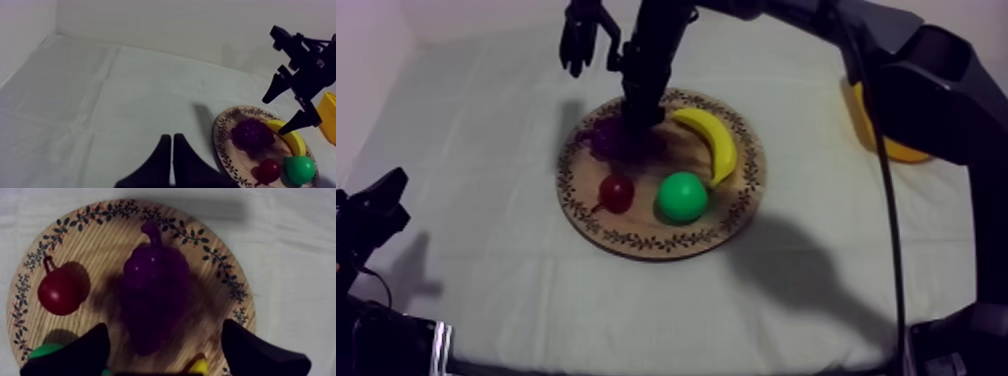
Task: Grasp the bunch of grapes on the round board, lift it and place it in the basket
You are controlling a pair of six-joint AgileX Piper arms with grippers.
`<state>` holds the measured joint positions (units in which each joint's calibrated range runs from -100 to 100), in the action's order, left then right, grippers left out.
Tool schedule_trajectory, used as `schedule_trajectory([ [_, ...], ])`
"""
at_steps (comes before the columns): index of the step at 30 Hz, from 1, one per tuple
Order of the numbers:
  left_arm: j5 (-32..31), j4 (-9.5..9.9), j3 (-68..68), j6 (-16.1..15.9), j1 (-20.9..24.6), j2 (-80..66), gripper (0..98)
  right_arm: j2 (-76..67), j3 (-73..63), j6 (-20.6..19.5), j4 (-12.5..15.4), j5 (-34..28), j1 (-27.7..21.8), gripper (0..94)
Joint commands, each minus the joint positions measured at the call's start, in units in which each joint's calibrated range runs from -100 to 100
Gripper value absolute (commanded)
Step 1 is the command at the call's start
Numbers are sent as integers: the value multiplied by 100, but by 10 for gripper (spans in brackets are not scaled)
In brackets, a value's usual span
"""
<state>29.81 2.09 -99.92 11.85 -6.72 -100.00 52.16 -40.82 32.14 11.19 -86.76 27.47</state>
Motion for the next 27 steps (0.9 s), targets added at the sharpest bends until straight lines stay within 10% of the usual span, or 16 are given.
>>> schedule_trajectory([
  [1,1,-2,3,-2,3,0,1,173,-56,51,48,-16,1,628],
  [13,1,-2,3,-6,3,0,1,820,-235,120,137,359,82,595],
  [21,1,-2,3,-6,3,0,1,1043,-238,-102,71,1002,127,288],
  [27,1,-2,3,-6,3,0,1,835,-77,-71,46,1060,43,224],
])
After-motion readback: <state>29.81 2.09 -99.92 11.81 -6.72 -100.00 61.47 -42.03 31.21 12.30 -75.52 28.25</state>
